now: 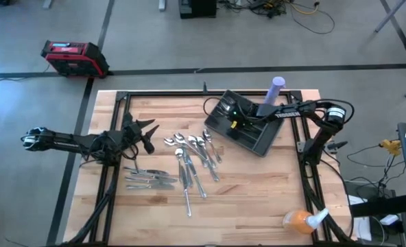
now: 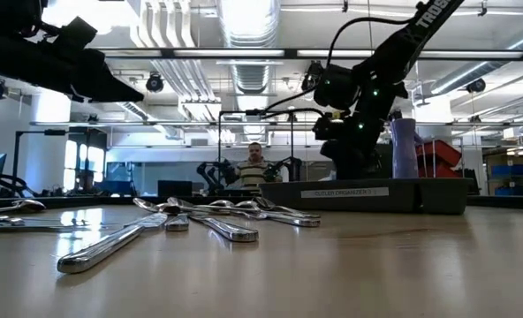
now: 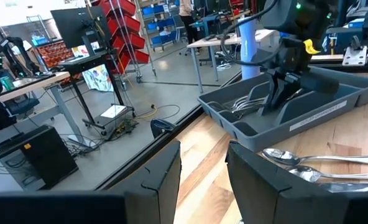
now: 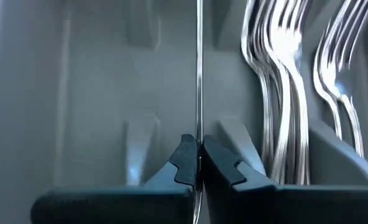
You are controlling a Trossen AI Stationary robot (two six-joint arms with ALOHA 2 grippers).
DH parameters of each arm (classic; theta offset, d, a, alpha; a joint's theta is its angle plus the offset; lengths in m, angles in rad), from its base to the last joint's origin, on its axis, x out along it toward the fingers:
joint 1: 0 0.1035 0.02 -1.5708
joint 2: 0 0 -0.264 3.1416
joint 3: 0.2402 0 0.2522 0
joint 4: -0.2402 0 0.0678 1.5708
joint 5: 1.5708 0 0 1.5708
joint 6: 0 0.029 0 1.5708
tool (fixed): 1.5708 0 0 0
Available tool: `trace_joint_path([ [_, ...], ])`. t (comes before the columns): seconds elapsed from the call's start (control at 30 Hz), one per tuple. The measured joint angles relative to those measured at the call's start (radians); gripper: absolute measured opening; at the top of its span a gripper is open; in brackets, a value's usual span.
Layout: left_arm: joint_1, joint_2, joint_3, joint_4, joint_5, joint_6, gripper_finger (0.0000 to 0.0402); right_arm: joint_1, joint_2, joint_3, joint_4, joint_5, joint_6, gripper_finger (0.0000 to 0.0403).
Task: Sort silverware
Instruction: Put the spoon into the bottom middle left compartment of the silverware tray
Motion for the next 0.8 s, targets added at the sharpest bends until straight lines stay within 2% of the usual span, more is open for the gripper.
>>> trace_joint_path([
  [0.13, 0.0, 0.0, 0.0, 0.0, 0.001, -0.002, 0.0119, 0.0, 0.0, 0.007, -0.006, 0.002, 0.024, 0.0009],
  [0.23, 0.0, 0.0, 0.0, 0.0, 0.014, -0.002, 0.0119, 0.0, -0.001, 0.013, -0.002, 0.008, 0.03, 0.0039],
  [0.4, 0.0, 0.0, 0.0, -0.001, 0.092, 0.0, 0.0119, 0.004, -0.009, 0.016, -0.014, 0.008, 0.06, 0.0091],
  [0.5, 0.0, 0.0, 0.0, -0.001, 0.097, 0.0, 0.0119, 0.016, -0.017, 0.049, -0.031, 0.007, 0.078, 0.0113],
  [0.63, 0.0, 0.0, 0.0, -0.001, 0.097, 0.0, 0.0119, 0.078, -0.025, 0.113, -0.02, 0.007, 0.07, 0.013],
  [0.8, 0.0, 0.003, 0.0, -0.003, 0.097, -0.027, 0.0119, 0.216, -0.012, 0.156, 0.117, -0.025, 0.055, 0.0137],
])
